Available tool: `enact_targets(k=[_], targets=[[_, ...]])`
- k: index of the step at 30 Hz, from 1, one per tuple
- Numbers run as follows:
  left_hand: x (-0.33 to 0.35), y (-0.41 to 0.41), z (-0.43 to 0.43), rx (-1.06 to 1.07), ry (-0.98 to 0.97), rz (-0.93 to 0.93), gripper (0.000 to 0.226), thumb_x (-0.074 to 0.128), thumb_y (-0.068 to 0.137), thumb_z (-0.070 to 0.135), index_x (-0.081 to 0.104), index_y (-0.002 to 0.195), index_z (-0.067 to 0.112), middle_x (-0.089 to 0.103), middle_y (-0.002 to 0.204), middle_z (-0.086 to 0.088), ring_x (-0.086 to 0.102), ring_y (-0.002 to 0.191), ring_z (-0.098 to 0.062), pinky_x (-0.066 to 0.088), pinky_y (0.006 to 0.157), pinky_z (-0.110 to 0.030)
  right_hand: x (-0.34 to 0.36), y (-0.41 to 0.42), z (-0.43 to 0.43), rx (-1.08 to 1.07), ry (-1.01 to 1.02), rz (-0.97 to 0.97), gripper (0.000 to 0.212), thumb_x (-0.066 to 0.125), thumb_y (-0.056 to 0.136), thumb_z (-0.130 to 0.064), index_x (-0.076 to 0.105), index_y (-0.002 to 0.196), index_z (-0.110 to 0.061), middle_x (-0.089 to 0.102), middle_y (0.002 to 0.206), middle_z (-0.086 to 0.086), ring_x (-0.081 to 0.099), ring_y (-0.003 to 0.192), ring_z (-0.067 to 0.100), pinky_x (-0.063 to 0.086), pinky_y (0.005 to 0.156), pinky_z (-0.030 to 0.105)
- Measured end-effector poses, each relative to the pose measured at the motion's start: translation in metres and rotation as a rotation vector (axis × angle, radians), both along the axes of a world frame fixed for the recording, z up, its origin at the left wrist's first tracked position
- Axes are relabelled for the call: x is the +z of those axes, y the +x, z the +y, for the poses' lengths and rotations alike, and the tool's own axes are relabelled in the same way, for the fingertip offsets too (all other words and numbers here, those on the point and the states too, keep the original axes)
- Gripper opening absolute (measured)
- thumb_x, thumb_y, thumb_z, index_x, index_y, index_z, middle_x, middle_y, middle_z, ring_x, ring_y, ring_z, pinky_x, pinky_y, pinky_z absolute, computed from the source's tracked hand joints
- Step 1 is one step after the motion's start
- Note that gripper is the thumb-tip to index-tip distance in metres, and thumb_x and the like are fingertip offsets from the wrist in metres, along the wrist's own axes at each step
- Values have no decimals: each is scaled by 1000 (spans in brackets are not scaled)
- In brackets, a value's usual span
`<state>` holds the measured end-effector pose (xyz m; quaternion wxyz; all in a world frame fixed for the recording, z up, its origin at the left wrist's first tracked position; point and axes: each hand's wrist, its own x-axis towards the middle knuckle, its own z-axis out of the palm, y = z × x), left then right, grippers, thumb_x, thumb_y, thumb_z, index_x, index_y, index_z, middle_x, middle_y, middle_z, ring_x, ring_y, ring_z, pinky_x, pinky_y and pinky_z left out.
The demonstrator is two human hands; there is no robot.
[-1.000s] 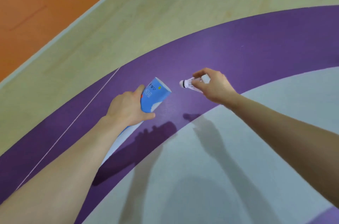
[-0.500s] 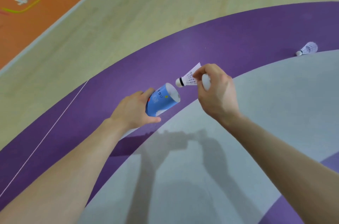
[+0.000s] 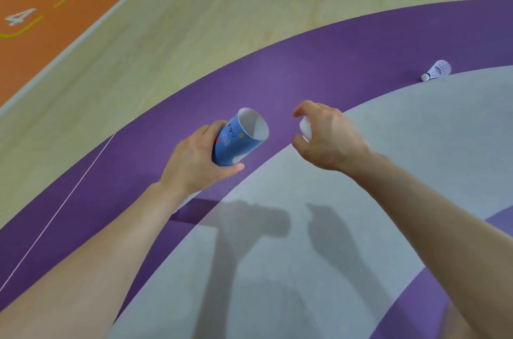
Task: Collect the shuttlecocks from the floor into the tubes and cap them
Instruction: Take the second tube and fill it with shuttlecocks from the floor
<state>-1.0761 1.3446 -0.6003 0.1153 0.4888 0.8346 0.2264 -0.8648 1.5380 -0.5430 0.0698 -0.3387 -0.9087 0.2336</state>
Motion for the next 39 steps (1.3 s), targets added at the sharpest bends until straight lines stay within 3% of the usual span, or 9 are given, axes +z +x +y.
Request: enact_targets(k=[6,9,12,18,23,28,31,35,39], targets=[[8,27,33,-56,47,-25,74,94,73,59,56,135,43,69,114,16,68,97,-15,60,83,-42,6,26,29,32,-74,-236,48,68,83,-20,45,124,-13,49,124,4,47,117,27,46,86,38],[20,42,53,-42,104,-134,67,98,72,56,56,124,51,71,108,21,69,94,-8,59,79,-36,10,45,43,38,-105,-270,41,62,87,-11,41,123,-9,40,125,7,40,118,28,37,88,33],[36,56,82,-74,101,-194,61,100,70,55,53,109,55,71,103,25,70,91,-8,61,76,-40,12,73,59,-70,-134,-186,42,66,89,-18,39,121,-15,46,124,7,50,112,31,43,83,38],[67,99,159,-233,74,-295,66,103,69,44,60,120,39,77,104,19,75,95,-11,64,86,-43,23,145,103,-295,-75,-203,63,82,80,-49,52,127,-21,58,117,1,59,102,30,53,84,42],[118,147,229,-361,-53,-187,64,103,66,45,55,107,51,74,95,34,73,91,3,62,84,-30,39,195,142,-363,-165,-322,68,87,75,-45,52,125,-16,62,112,5,61,97,31,55,80,40],[176,196,300,-361,-98,-165,61,104,61,33,62,104,41,76,101,23,75,100,-9,65,91,-40,60,222,181,-449,-274,-262,56,90,72,-42,53,107,-19,67,96,3,70,64,23,56,63,31],[177,217,323,-375,-100,-177,64,106,58,33,67,108,38,78,102,22,75,99,-6,66,92,-42,55,218,196,-482,-256,-154,52,88,76,-47,57,108,-21,67,97,3,65,65,23,52,56,28],[176,247,363,-491,-117,-179,64,106,59,34,69,111,36,79,102,21,76,98,-6,66,91,-43,45,252,211,-565,-258,-173,51,86,76,-47,62,115,-24,67,105,1,65,80,28,55,71,32],[165,302,407,-648,-59,-219,76,107,52,49,68,117,36,79,103,18,76,95,-7,65,87,-41,41,324,223,-752,-309,-206,43,85,73,-35,64,108,-23,70,96,2,70,76,26,62,74,35]])
